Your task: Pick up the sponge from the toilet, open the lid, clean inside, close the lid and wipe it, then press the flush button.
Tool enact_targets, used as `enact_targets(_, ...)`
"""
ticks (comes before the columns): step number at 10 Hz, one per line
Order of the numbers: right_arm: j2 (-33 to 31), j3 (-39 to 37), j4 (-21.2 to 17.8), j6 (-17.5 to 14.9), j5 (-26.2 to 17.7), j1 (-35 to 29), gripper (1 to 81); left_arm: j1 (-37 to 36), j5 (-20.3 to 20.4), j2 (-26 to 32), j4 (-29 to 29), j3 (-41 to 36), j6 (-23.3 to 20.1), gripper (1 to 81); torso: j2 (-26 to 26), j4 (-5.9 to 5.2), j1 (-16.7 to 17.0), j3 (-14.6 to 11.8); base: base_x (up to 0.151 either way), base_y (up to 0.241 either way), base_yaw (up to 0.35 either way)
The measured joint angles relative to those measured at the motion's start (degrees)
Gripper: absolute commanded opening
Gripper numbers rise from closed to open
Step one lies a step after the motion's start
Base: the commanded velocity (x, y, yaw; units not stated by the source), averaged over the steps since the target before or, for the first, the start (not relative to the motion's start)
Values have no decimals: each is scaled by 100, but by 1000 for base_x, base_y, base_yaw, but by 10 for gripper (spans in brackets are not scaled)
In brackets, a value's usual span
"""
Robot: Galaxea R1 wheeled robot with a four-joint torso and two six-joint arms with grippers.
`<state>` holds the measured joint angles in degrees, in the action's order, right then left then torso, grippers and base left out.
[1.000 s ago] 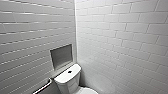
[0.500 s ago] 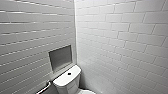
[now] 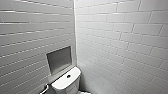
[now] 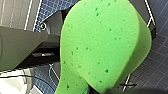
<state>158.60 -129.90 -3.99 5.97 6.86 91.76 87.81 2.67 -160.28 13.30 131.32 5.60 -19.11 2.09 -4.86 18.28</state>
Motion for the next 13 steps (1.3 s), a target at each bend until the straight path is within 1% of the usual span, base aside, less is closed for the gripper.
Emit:
enact_targets(8, 2, -22, 0, 0, 0, 2, 10, 4, 0, -2, 0, -1, 0, 811, 0, 0, -2, 0, 81, 0, 0)
enact_targets(13, -22, -22, 0, 0, 7, 17, 10, 1, -4, 13, 0, -6, 5, 811, 2, 0, -2, 0, 0, 0, 0)
